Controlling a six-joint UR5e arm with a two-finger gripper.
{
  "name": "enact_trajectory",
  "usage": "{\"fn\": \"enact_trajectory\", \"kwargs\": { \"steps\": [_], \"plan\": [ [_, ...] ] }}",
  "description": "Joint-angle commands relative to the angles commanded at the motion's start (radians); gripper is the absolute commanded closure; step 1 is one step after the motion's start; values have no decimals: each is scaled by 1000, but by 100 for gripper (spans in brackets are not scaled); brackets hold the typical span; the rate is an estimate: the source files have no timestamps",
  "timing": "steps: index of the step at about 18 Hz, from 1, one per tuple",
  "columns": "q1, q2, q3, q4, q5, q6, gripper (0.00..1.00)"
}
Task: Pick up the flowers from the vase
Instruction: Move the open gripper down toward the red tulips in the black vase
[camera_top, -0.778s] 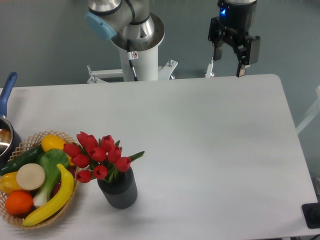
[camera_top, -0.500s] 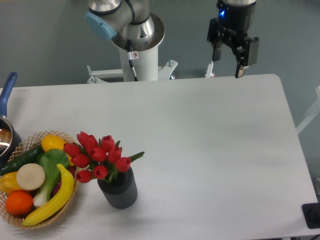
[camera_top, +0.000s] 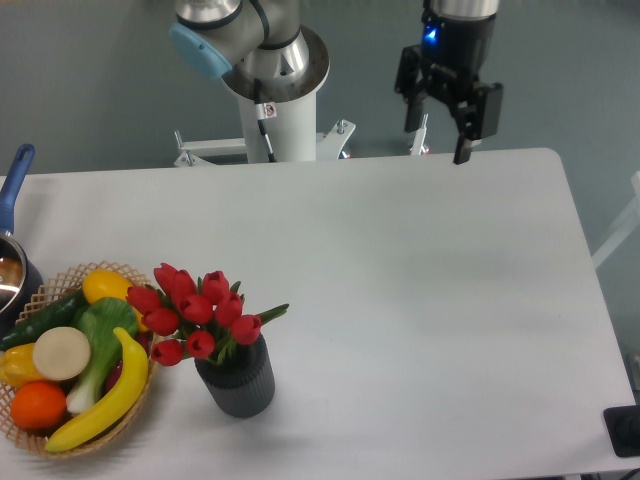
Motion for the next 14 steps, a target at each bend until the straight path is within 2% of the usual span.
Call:
{"fn": "enact_trajectory", "kwargs": {
  "steps": [3,5,8,10,14],
  "plan": [
    [-17,14,-52,49,-70,-146,0],
    [-20,20,-74,57,-129,-219,0],
    [-37,20,-88,60,-141,-357,0],
    [-80,20,-123,71,-140,-389,0],
    [-132,12,-181,161,-141,-393,0]
  ]
}}
